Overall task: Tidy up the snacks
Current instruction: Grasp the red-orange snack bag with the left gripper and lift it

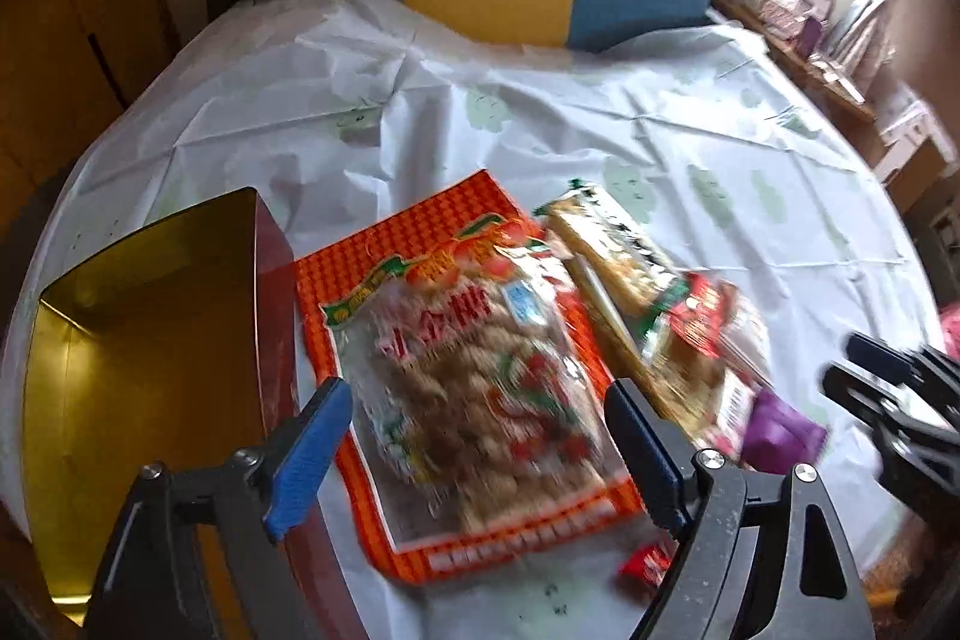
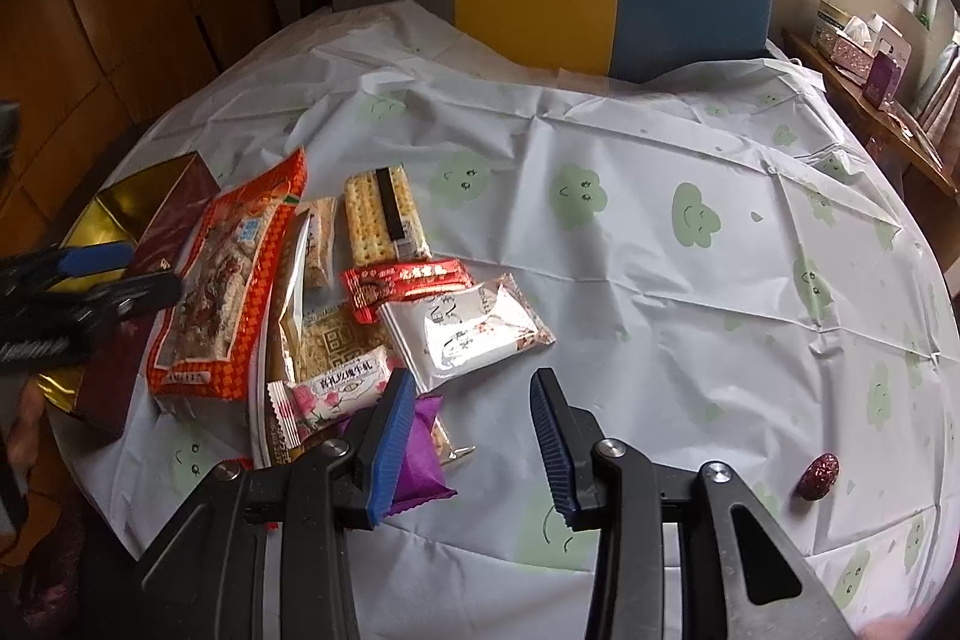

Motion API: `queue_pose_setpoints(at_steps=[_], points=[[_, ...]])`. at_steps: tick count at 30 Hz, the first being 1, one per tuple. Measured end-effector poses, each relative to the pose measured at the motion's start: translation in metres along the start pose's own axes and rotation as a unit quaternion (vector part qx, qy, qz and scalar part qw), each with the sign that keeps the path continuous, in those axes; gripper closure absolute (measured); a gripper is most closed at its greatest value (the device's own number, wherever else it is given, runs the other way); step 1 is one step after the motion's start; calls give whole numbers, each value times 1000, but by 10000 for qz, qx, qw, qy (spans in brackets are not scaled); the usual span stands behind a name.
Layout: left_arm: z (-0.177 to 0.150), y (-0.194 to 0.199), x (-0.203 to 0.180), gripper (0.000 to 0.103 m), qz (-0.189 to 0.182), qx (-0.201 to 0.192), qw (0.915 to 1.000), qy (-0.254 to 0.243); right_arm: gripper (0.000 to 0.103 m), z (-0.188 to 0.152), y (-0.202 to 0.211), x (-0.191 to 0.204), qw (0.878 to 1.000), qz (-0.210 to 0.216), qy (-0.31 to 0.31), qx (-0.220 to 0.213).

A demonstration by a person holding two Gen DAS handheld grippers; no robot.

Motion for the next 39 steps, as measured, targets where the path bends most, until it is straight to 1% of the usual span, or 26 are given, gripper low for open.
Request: queue_pose_setpoints(at_steps=[4,6,10,12,13,14,15,16,17,18,19,21,22,23,27,29,30,32,34,35,37,39], points=[[7,-25,0,16,63,334,9994,8,62,4,3,-5,9999,-23,-96,-69],[8,-39,2,16,184,547,9983,46,62,5,4,-7,9999,-44,-132,-75],[13,-50,-2,15,113,623,9979,147,62,7,6,-8,9998,-46,-136,-127],[16,-54,-5,8,173,649,9977,73,62,7,5,-8,9998,-68,-113,-135],[18,-56,-5,3,231,666,9975,45,62,7,5,-8,9998,-70,-106,-132],[18,-58,-4,3,210,659,9976,83,62,7,5,-8,9998,-65,-102,-127],[18,-58,-4,5,102,658,9976,166,62,7,5,-8,9999,-66,-98,-126],[17,-57,-4,18,-179,652,9973,294,62,7,5,-9,9998,-67,-101,-131],[18,-57,-5,32,-348,619,9969,350,62,7,5,-9,9998,-67,-115,-137],[17,-53,-4,40,-402,560,9972,287,62,7,5,-10,9998,-66,-128,-141],[17,-50,-5,54,-428,530,9975,171,62,7,5,-10,9998,-76,-130,-145],[12,-42,-4,63,-587,435,9973,25,62,7,5,-10,9998,-93,-127,-155],[9,-38,-2,74,-637,394,9972,-9,62,7,5,-10,9998,-99,-112,-162],[6,-32,0,80,-714,297,9970,-55,62,7,5,-9,9998,-113,-89,-170],[-6,-12,-1,83,-891,73,9958,-185,62,7,6,-7,9997,-153,-35,-213],[-9,2,-3,85,-978,-164,9949,-205,62,7,5,-8,9996,-173,-33,-212],[-9,11,-4,85,-1089,-297,9935,-132,62,6,5,-8,9996,-190,-35,-211],[-2,22,-5,85,-1171,-559,9915,-50,62,6,5,-10,9995,-234,-38,-219],[-3,41,-3,85,-1316,-724,9886,77,62,7,4,-11,9995,-232,-72,-204],[-3,53,-2,86,-1390,-823,9868,95,62,6,3,-12,9995,-229,-79,-195],[-3,73,0,86,-1410,-1040,9845,58,62,6,2,-12,9995,-248,-68,-174],[-2,93,3,86,-1537,-1251,9801,80,62,5,2,-11,9996,-226,-53,-165]])
Point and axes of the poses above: each gripper's, at about its wrist camera, not at the fingertips, and y roughly against the way its jaws point, x to its left, z to its top, the point moved 8 cm from there along -y, roughly the way its jaws point, and after that the axes turned 12 degrees about -z, right-handed, at the moved point
